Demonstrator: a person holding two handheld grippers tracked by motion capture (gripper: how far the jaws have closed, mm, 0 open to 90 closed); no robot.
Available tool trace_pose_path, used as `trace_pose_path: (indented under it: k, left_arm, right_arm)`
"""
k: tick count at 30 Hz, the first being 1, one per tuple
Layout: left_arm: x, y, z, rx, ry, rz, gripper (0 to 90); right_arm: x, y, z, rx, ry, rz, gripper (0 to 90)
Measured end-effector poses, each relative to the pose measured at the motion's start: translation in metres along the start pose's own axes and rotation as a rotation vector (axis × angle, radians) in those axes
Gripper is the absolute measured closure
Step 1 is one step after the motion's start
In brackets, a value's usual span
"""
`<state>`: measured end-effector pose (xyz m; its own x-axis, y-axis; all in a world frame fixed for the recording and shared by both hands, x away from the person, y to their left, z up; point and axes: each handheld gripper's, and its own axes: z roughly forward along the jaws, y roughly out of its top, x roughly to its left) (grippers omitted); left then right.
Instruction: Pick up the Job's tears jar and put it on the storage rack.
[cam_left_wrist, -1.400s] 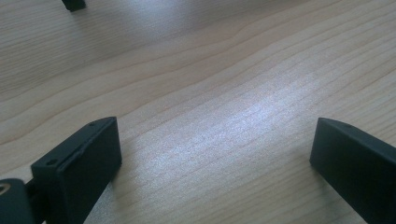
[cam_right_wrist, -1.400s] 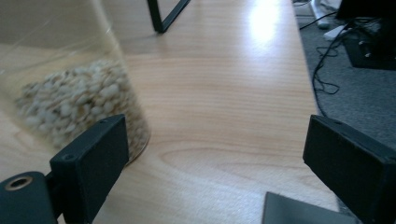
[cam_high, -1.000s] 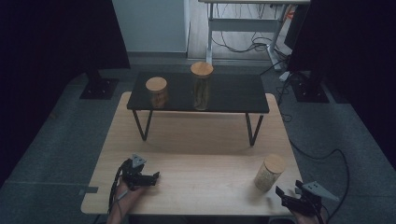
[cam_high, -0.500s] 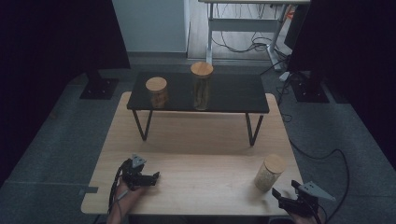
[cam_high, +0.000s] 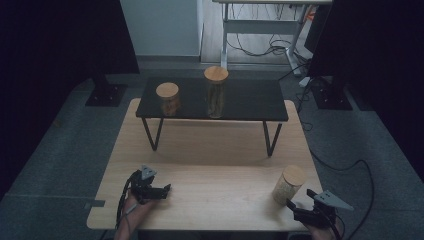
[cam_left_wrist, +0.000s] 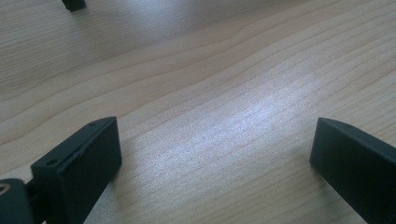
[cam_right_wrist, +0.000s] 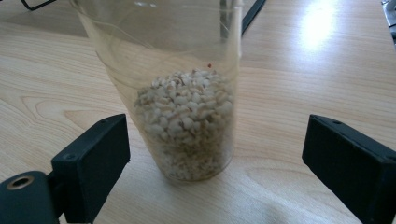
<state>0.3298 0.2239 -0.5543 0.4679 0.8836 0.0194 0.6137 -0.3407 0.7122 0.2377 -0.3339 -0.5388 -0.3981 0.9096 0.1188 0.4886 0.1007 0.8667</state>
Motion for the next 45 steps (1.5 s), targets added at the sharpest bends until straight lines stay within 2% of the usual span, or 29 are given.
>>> trace_pose_path:
  k: [27,45]
  left_arm:
    - [0.0,0.0,0.0,0.0,0.0,0.0,1.8]
    - [0.0,0.0,0.0,0.0,0.0,0.0,1.8]
  right_arm:
    - [0.008,0.011,0.024,0.018,0.032,-0.03,10.9]
    - [0.011,0.02,0.036,0.017,0.058,-0.038,21.7]
